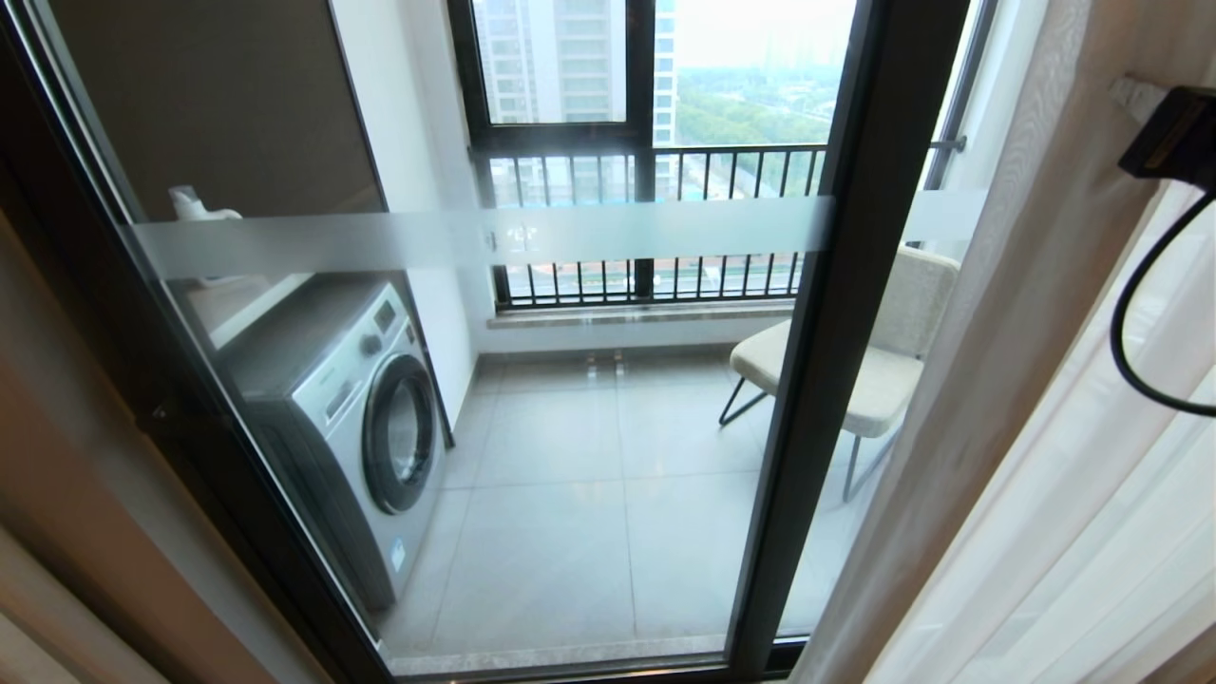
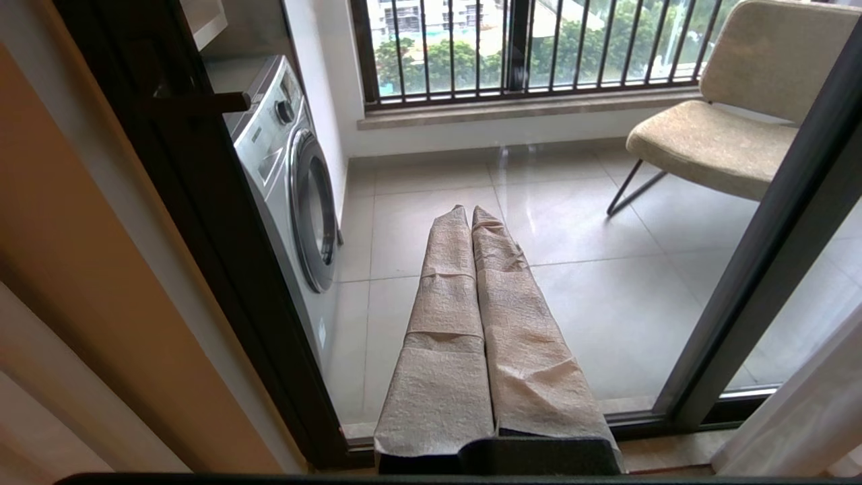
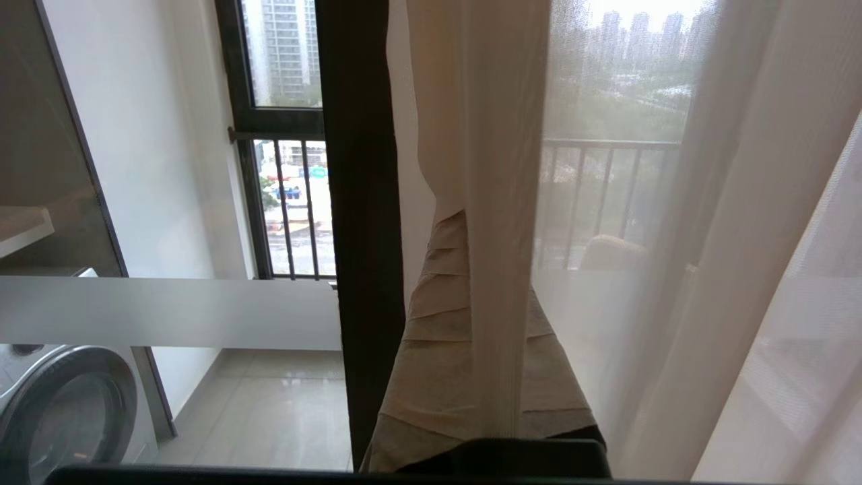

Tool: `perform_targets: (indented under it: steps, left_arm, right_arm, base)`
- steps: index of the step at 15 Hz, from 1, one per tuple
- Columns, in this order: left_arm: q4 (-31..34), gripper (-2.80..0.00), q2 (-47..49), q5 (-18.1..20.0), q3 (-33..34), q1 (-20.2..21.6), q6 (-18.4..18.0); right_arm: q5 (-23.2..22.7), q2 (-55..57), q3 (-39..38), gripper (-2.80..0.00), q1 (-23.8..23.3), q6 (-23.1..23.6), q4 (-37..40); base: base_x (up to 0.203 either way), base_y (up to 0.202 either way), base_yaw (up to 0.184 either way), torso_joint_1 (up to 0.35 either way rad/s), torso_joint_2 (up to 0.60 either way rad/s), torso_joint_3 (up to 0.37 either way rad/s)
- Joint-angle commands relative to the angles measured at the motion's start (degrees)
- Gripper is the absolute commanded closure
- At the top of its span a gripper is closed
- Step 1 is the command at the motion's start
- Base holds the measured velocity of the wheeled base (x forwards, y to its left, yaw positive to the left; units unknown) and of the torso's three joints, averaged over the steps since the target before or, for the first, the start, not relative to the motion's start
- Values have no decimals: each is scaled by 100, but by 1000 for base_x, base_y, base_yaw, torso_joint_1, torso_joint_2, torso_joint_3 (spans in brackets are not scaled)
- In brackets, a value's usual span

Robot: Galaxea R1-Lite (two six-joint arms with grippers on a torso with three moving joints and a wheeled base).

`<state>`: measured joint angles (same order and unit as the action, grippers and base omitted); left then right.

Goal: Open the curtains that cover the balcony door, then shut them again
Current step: Pull the inner curtains open on both sides

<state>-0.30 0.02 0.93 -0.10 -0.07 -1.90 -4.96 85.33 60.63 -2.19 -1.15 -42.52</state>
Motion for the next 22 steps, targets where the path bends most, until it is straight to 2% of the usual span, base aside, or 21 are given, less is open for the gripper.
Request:
perform_targets:
  steps: [1, 6, 11, 15, 22]
  left_arm:
    - [-5, 0, -2, 1, 1, -1, -4]
    - [-3, 0, -2, -5, 1, -1, -4]
    - [-5, 0, -2, -5, 1, -1, -4]
    - [2, 0, -2, -5, 1, -1, -2]
    - [-5, 0, -2, -5, 1, -1, 5]
  right_arm:
    - [-5, -79, -91, 0, 0, -4, -19]
    - [-5, -192, -262, 0, -9, -34, -19]
    - [-5, -201, -416, 0, -145, -79, -40]
    - [-5, -56, -482, 0, -255, -289, -265]
    - [-5, 401, -440, 0, -283, -376, -692]
  base:
    - [0, 0, 0, 0, 0, 0]
    - [0, -19, 0, 0, 1, 1]
    - [0, -184, 2, 0, 1, 3]
    - [0, -191, 2, 2, -1, 3]
    - [0, -191, 3, 2, 2, 3]
